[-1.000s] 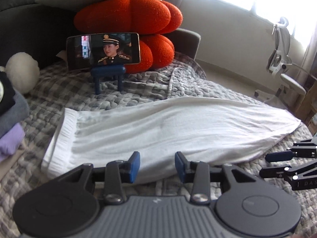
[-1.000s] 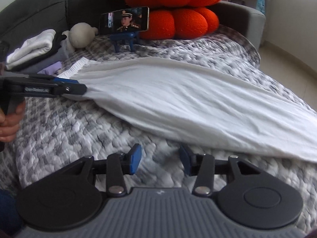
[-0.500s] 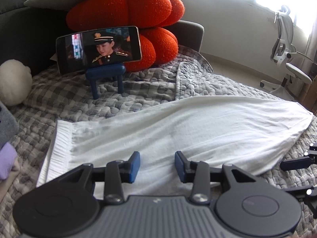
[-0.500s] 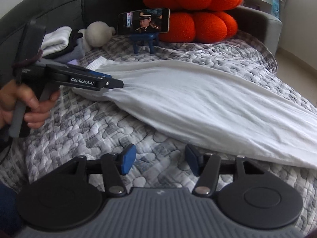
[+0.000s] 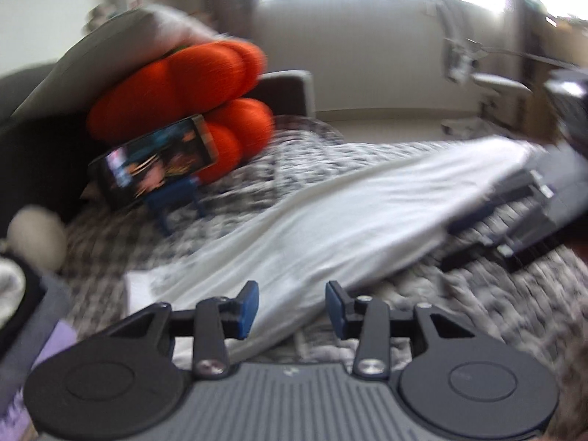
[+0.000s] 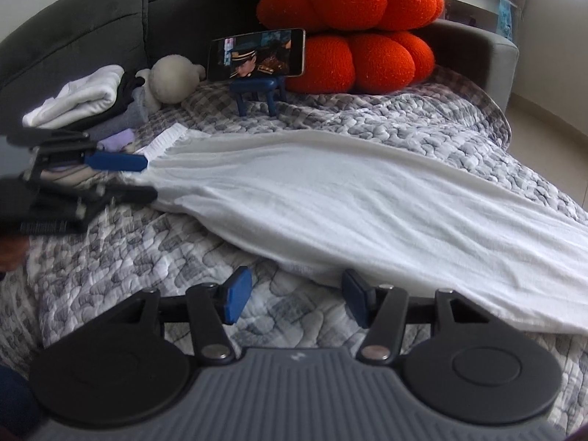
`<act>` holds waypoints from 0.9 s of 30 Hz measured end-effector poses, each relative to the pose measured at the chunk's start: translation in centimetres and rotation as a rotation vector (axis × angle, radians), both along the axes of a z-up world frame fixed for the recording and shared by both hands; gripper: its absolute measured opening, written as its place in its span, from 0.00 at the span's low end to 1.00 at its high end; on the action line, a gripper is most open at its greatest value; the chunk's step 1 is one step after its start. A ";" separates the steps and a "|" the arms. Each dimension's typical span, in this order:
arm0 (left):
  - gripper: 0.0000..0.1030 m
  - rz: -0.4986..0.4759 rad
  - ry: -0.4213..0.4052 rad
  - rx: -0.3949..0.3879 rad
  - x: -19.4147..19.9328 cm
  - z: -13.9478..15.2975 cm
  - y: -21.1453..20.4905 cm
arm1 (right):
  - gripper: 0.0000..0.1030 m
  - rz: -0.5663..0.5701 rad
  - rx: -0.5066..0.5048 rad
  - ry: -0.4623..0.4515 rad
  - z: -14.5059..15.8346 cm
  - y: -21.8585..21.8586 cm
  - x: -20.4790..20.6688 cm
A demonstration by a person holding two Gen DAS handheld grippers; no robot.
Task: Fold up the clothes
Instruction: 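Move the open right tool over the trouser leg toward the left tool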
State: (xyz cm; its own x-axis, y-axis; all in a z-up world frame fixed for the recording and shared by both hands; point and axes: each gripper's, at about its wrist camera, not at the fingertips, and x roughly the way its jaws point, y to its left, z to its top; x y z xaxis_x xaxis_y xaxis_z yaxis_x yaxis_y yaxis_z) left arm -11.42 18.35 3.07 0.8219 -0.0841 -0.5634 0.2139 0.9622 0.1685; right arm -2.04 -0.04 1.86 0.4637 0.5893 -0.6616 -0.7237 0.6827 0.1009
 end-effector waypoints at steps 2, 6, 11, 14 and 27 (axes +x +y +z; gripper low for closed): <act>0.40 -0.018 0.014 0.013 0.9 -0.6 -0.6 | 0.57 -0.004 0.003 0.000 -0.1 0.1 0.3; 0.40 -0.031 0.024 0.021 2.5 -1.4 -1.2 | 0.57 -0.013 0.017 -0.005 0.1 0.1 0.7; 0.40 0.024 0.040 -0.060 4.8 -1.4 -0.3 | 0.57 -0.021 0.024 -0.006 0.1 -0.3 0.3; 0.40 0.045 0.046 -0.100 5.5 -1.4 0.3 | 0.57 0.013 0.024 0.001 0.1 -0.6 -0.8; 0.40 0.069 0.068 -0.167 6.4 -1.5 1.5 | 0.58 0.058 -0.019 -0.064 0.1 2.1 0.8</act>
